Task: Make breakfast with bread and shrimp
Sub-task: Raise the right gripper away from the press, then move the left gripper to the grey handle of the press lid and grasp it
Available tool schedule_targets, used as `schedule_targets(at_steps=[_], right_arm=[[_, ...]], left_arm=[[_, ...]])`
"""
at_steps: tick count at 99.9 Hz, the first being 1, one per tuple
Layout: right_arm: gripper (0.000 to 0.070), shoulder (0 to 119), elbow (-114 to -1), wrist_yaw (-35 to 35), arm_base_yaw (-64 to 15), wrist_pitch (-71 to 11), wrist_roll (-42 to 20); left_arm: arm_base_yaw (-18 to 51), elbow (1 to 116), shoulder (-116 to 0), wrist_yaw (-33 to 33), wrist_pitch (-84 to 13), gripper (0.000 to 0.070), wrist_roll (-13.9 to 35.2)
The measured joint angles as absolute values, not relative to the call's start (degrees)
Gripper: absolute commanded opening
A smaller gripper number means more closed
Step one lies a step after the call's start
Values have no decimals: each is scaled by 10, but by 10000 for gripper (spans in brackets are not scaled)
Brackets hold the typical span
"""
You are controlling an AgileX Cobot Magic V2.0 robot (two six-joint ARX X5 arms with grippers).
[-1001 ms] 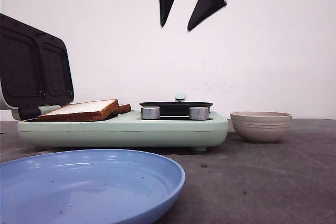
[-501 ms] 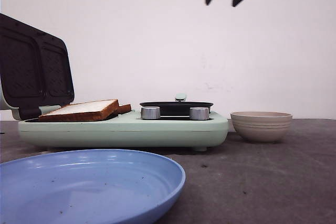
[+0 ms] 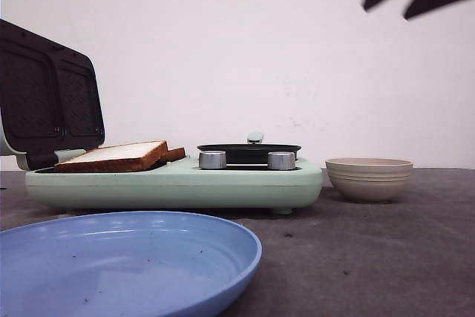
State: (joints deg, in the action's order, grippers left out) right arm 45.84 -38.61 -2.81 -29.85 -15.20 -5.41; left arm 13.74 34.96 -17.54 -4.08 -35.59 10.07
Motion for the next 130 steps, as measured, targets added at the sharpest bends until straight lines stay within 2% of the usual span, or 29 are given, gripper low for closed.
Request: schedule_targets(at_steps=[24,55,75,97,109,130], right_arm=[[365,338,-256,-28,-298,-142,-86],[363,292,-244,-16,-298,-164,-130],[363,293,-244,-15,-298,-173,-138],[363,293,-244,-15,-298,-173,-138],[363,293,-244,-15,-298,-173,-138],[363,293,-244,-15,-298,-178,-138]], left_arm=[[137,350,-175,-44,-356,511,101],[137,350,-175,-44,-356,508,108],[137,350,-175,0,-348,505,179],[137,362,-184,28,-277,505,280],[131,388,-206,30,-224,504,307],[94,437,-278,14,-201,505,334]])
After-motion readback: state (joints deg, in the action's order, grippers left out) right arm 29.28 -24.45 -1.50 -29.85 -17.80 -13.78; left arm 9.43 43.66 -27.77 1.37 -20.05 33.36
